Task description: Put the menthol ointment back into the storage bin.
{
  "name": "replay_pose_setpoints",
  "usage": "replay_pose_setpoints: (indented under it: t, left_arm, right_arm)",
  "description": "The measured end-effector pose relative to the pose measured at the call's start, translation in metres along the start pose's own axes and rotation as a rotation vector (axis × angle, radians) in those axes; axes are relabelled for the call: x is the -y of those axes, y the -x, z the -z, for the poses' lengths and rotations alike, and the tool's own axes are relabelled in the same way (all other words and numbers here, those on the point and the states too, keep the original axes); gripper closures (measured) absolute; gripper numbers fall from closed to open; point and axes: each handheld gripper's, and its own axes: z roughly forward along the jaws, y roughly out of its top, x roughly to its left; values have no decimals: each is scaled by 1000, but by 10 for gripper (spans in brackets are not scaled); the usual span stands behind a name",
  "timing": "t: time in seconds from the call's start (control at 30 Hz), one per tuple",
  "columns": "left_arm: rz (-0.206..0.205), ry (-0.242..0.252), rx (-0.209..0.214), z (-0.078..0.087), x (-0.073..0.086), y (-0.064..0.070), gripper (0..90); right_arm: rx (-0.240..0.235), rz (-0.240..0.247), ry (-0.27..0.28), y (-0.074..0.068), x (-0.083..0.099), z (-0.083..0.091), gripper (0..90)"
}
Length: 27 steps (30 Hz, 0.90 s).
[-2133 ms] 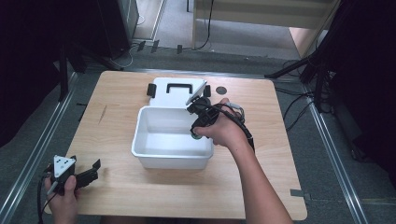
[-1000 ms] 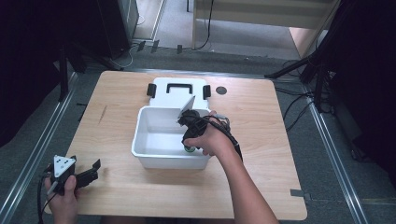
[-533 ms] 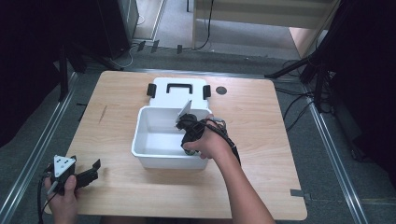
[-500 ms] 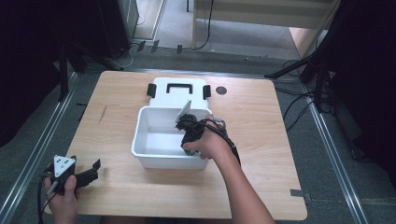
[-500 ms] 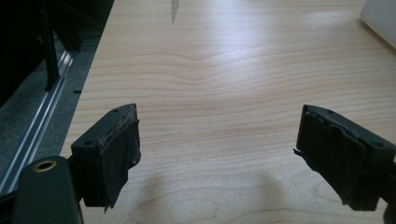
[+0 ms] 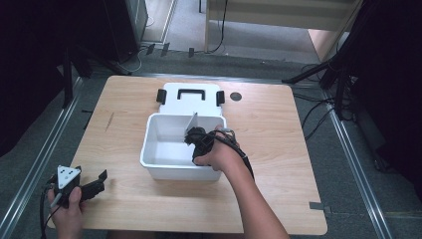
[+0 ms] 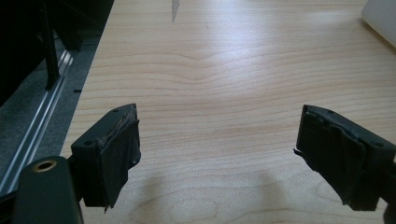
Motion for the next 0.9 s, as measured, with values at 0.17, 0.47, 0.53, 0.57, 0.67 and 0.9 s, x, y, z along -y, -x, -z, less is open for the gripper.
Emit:
replay_pose_setpoints:
  t: [0.17, 0.47, 0.53, 0.57, 0.67, 0.9]
  left_arm:
    - [0, 0, 0, 0, 0, 0, 144]
    - [0, 1, 0, 0, 0, 0, 144]
    - [0, -1, 1, 0, 0, 0, 144]
    - [0, 0, 0, 0, 0, 0, 144]
    - [0, -1, 1, 0, 0, 0, 144]
    - [5, 0, 3, 0, 0, 0, 144]
  right_arm:
    - [16, 11, -32, -2, -1, -2, 517]
    - [21, 18, -49, -3, -1, -3, 513]
    - [20, 19, -48, -3, -1, -3, 512]
    - [21, 20, -49, -3, -2, -3, 511]
    - [24, 20, -51, -3, -2, -3, 502]
    - [36, 27, -44, -4, -2, -3, 474]
